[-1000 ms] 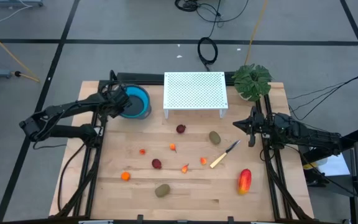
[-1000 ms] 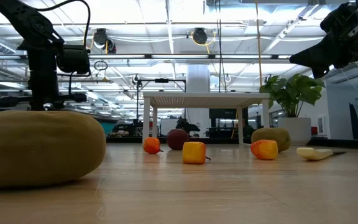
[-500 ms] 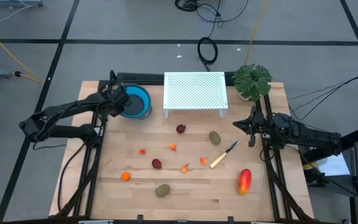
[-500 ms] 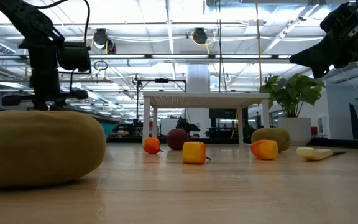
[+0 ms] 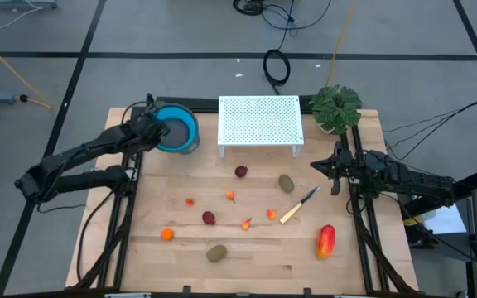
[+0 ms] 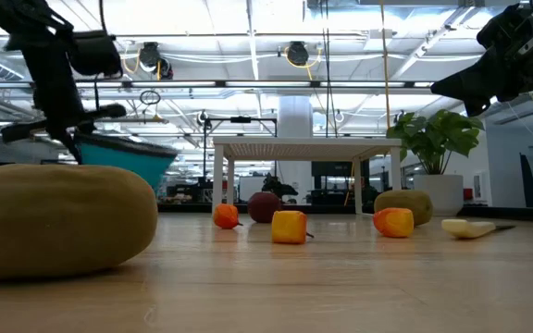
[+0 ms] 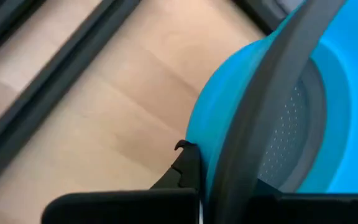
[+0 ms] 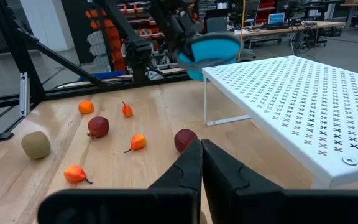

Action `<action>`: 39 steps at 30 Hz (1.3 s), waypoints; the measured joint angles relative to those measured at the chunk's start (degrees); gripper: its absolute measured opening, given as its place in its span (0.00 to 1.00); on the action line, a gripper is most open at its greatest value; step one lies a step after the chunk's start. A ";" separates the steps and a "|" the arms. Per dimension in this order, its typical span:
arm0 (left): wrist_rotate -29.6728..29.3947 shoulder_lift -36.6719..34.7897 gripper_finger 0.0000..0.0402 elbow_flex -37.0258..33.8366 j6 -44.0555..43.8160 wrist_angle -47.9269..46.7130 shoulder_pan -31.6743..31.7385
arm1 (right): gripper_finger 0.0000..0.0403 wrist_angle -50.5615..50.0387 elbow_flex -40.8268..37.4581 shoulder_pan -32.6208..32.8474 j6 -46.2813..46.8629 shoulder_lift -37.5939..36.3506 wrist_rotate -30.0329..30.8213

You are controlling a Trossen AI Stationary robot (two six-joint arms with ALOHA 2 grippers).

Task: Pick & Place Fruit
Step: Put the blue strainer bowl on the shelf

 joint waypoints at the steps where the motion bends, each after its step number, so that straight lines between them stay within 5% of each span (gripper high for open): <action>1: -0.11 -1.02 0.00 0.00 0.00 0.65 0.00 | 0.01 -0.02 0.00 0.00 0.00 0.01 0.02; 10: 0.53 -8.55 0.00 0.00 0.83 10.83 -1.16 | 0.01 -0.02 0.02 0.00 0.00 0.01 0.02; 24: 4.69 -8.60 0.00 0.78 2.01 27.27 -8.61 | 0.01 0.00 0.00 -0.01 0.02 0.01 0.01; 39: 4.44 10.57 0.00 24.78 12.63 14.74 -13.60 | 0.01 0.00 0.01 -0.02 0.00 0.01 0.02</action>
